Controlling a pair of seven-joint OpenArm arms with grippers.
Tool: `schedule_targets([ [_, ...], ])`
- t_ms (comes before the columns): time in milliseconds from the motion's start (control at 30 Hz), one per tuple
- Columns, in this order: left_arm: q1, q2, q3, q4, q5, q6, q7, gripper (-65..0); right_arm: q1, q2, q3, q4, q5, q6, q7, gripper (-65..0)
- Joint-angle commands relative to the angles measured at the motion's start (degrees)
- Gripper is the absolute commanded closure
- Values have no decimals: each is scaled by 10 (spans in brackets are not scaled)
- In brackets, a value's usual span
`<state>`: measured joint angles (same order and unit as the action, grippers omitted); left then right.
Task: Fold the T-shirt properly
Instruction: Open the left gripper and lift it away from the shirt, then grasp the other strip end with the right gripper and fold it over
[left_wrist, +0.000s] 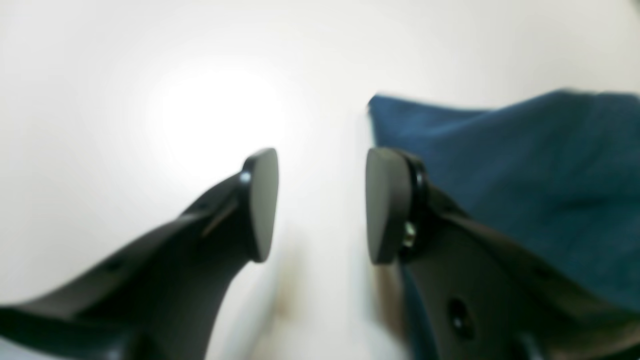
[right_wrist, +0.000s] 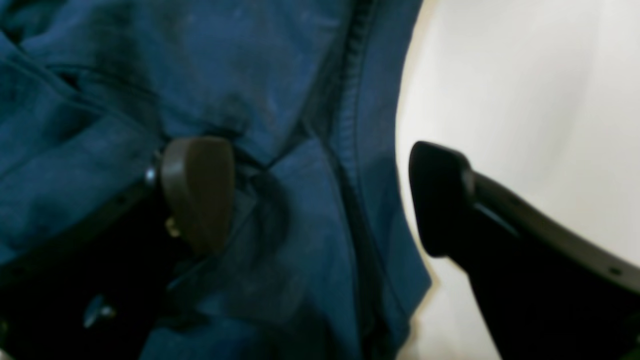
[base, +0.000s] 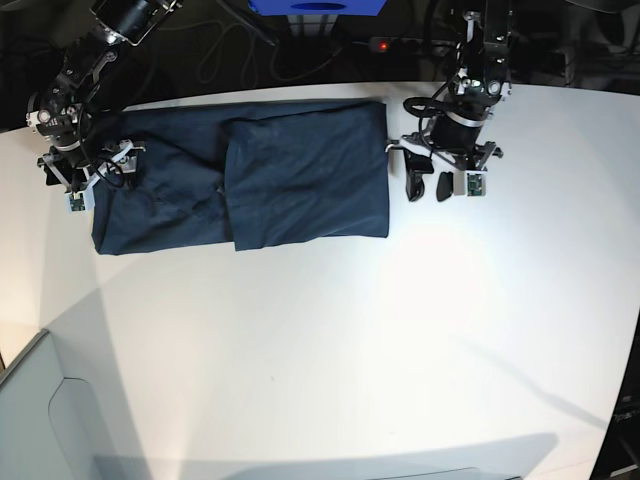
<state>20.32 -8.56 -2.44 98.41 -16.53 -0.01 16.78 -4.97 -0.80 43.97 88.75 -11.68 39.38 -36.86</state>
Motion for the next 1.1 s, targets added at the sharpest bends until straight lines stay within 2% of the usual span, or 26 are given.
schedule_targets([
  [0,-1,-2,-2,4,-4,0,-15,-274,3,2,-2,2,-7,6,-12,-529],
  [100,0,-2,-2,-6,-4,0,-16,-274,9,2,-2,-32,-7,6,-12,-498],
  [333,1,-2,-3,-9,-4,0,-16,-274,19,3,-2,-76,-7,6,-12,-273],
  [533,1,-2,-3,-9,-4,0,-16,-274,20,2,-2,-75,-7,6,-12,0],
  [767,-2,2,0,-9,-4,0,-14,-274,19,-1,-2,-16,-7,6,-8,-1],
  [900,-3,3,0,-11,-4,0,-13,-274,11,-24,-3,53,-8,6,-11,-1],
  [1067,-17,4,10,-43,-5,0,-12,-274,-18,-25,-74,120,-7,6,-8,-1],
])
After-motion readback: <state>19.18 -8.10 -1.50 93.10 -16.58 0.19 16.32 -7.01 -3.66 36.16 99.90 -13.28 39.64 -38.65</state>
